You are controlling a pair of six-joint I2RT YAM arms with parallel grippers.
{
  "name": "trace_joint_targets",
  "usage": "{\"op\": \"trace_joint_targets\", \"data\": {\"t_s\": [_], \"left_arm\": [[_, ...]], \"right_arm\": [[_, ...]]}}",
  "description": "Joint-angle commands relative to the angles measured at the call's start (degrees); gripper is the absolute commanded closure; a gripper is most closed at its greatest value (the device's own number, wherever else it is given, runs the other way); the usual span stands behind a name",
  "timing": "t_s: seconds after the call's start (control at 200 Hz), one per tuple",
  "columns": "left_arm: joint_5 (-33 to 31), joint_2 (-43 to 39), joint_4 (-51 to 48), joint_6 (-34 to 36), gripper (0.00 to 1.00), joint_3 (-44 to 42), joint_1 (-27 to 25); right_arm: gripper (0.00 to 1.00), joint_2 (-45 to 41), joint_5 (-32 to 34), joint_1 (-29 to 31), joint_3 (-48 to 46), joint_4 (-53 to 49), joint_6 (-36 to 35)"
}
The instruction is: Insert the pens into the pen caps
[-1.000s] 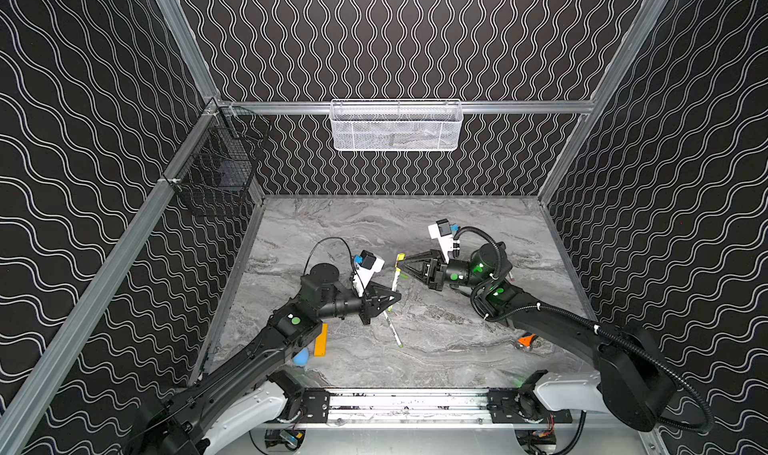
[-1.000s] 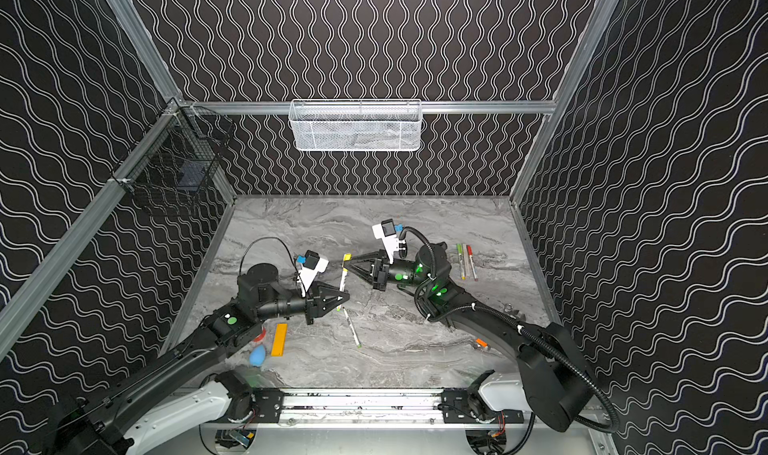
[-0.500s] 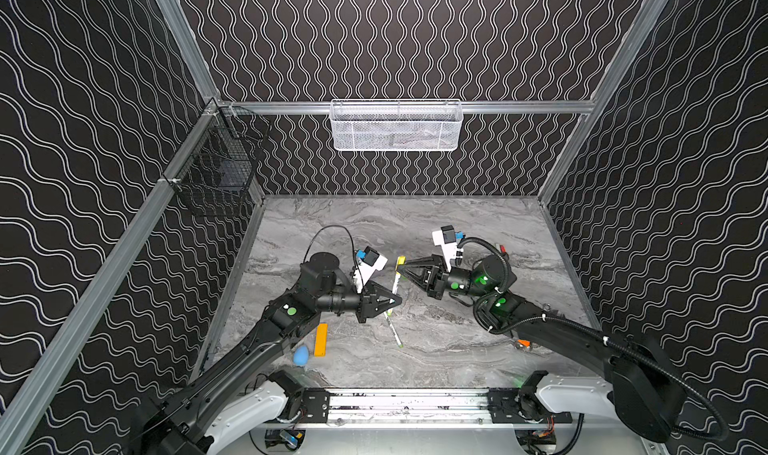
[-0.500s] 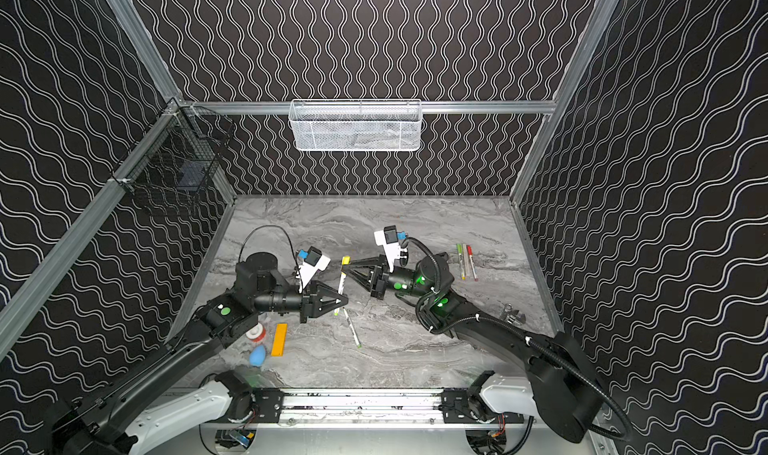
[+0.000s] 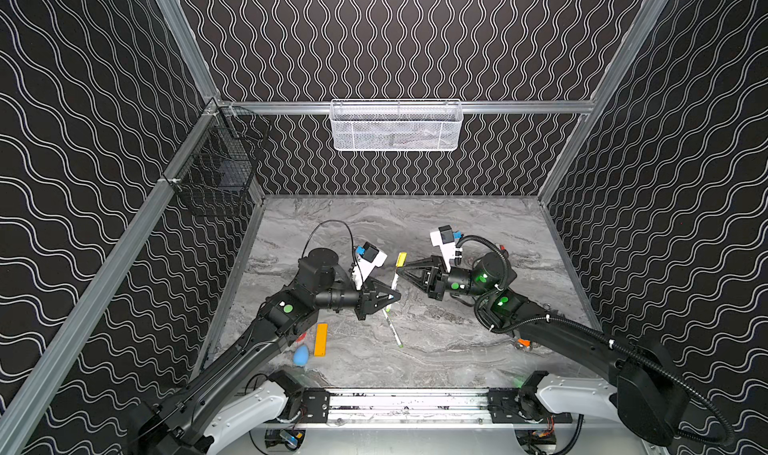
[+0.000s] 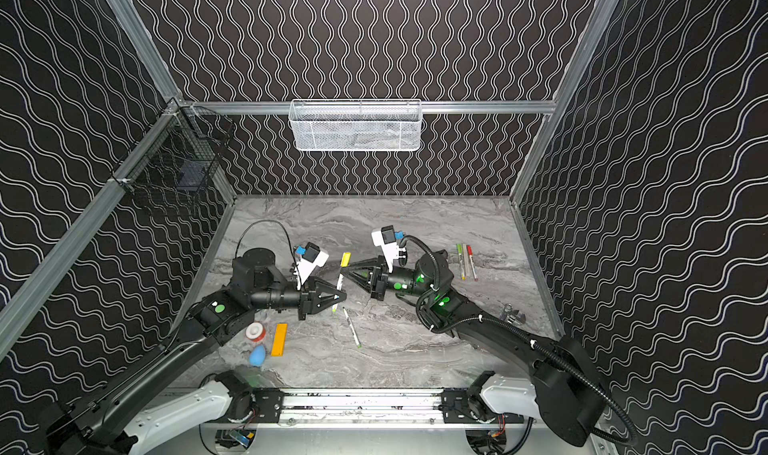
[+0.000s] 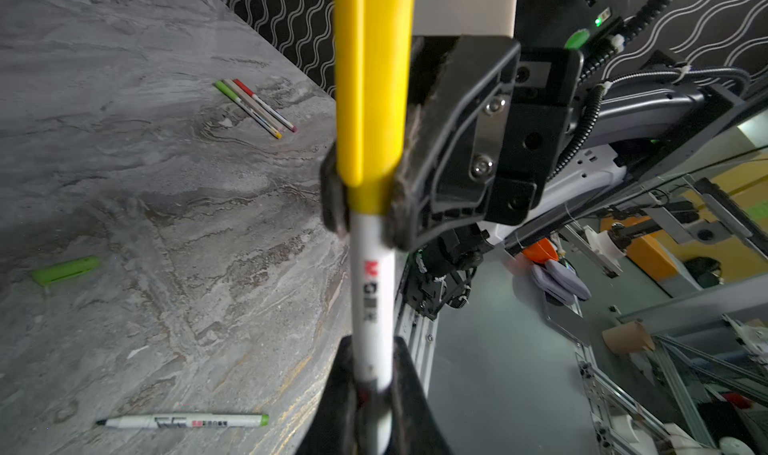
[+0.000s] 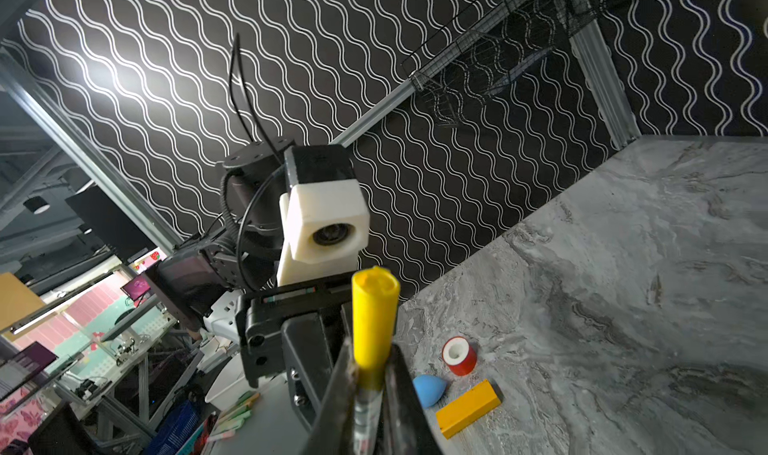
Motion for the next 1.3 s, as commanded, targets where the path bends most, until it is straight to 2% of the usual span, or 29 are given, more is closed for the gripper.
{"op": "trace_joint_targets", "data": {"t_s": [0.0, 0.08, 0.12, 0.25, 0.33, 0.395, 0.465, 0.596, 0.651, 0.786, 0.926, 1.136, 1.291], "left_arm": [[-3.38, -0.94, 17.19, 1.93, 0.58, 0.82, 0.31], [-6.05, -2.23, 13.68, 2.09, 0.32, 0.29, 0.30], [-7.57, -2.90, 11.23, 2.38, 0.24, 0.37, 0.29], [-12.20, -5.51, 1.98, 4.00, 0.12, 1.07, 0.30], [-14.19, -7.27, -3.73, 5.41, 0.02, 1.90, 0.30], [-14.95, -8.39, -8.39, 6.92, 0.01, 2.71, 0.34], [-14.94, -9.41, -12.75, 8.79, 0.01, 3.73, 0.30], [-15.12, -10.12, -18.42, 11.78, 0.01, 4.50, 0.30], [-15.13, -10.15, -19.92, 12.98, 0.01, 4.79, 0.34], [-15.32, -9.99, -20.59, 13.98, 0.02, 4.66, 0.29], [-13.24, -10.43, -18.96, 13.55, 0.01, 3.54, 0.30], [-13.58, -10.61, -18.97, 13.95, 0.01, 3.46, 0.30], [-13.18, -10.61, -18.80, 13.86, 0.02, 3.45, 0.35]], "right_arm": [[1.00, 0.23, -2.66, -2.42, 1.11, -14.09, 2.12], [1.00, 0.44, -2.55, -5.81, 2.97, -17.11, 1.07], [1.00, 0.86, -2.74, -7.63, 3.81, -18.99, 0.36], [1.00, 3.95, -5.42, -15.48, 6.17, -27.36, -3.55], [1.00, 7.93, -3.95, -21.11, 9.66, -39.22, -10.92], [1.00, 12.25, -0.47, -24.62, 13.64, -49.48, -18.30], [1.00, 17.23, 7.90, -27.40, 19.28, -59.86, -25.57], [1.00, 26.37, 23.22, -29.92, 27.82, -71.28, -32.46], [0.99, 30.09, 28.06, -30.91, 30.98, -74.36, -33.76], [0.96, 37.88, 33.63, -33.48, 37.10, -78.41, -35.66], [0.94, 44.97, 42.54, -34.35, 43.36, -82.69, -37.16], [0.92, 50.40, 51.06, -35.29, 48.87, -86.37, -37.78], [0.85, 52.47, 54.88, -35.46, 51.40, -88.46, -37.19]]}}
